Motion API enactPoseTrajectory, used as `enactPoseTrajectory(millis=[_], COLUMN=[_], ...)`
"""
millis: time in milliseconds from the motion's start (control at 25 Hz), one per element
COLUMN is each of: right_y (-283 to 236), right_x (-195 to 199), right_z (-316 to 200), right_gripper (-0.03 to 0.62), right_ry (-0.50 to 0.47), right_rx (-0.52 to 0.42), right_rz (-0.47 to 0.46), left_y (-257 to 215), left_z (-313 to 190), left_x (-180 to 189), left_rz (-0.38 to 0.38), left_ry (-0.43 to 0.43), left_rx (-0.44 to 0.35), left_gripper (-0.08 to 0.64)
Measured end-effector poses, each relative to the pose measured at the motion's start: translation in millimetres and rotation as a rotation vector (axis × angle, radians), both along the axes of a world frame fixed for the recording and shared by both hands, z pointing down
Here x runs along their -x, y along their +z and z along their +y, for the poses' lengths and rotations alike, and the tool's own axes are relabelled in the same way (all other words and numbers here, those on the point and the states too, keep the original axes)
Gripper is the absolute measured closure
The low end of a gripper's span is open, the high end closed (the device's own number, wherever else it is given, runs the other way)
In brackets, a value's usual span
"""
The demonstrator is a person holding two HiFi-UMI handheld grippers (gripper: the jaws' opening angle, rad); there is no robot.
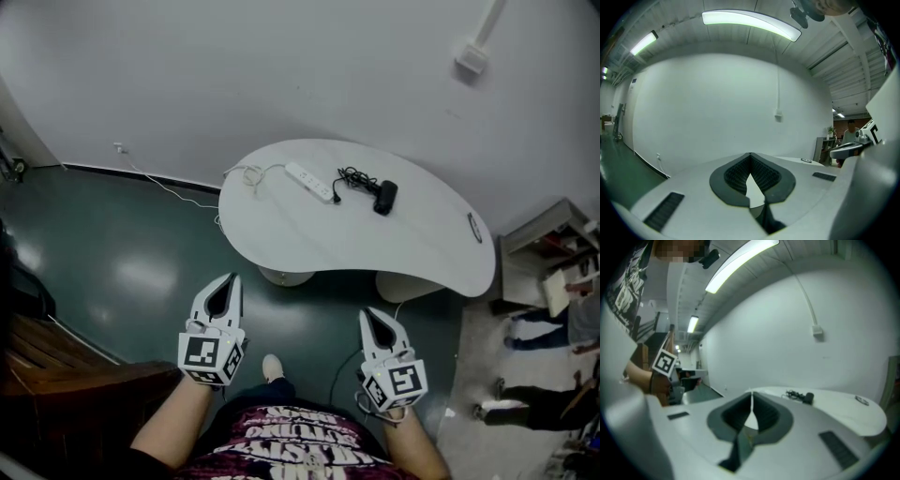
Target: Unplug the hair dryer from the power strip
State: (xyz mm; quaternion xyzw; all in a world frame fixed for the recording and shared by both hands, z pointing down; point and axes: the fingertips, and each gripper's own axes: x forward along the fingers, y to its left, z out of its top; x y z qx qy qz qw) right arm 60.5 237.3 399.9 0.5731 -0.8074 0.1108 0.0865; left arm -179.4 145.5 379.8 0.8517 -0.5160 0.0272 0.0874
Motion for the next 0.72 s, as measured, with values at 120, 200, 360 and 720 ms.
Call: enactPoseTrajectory(millis=[120, 200, 360, 720], right_y=[-6, -11, -19, -25], right_x=[7, 12, 14, 6], right_z=[-9, -13, -12, -7], right_gripper=[0.557, 0.557, 0.557, 0.557], right_ry=[0.012, 0.018, 0.033, 0.068], right_rx=[-0.014, -0.023, -0.026, -0.029], right_rz=[0.017, 0.036, 0.055, 0.063], left_y=[1, -1, -1, 1], left_z=[-10, -16, -19, -15], left_x=[7, 10, 14, 21], left_rz=[0.012, 0.019, 0.037, 0.058], left_ry=[0.011, 0.022, 0.03, 0.031], left_rx=[0.004, -0.002, 0.002, 0.007], left_gripper=[0.541, 0.543, 0.543, 0.543])
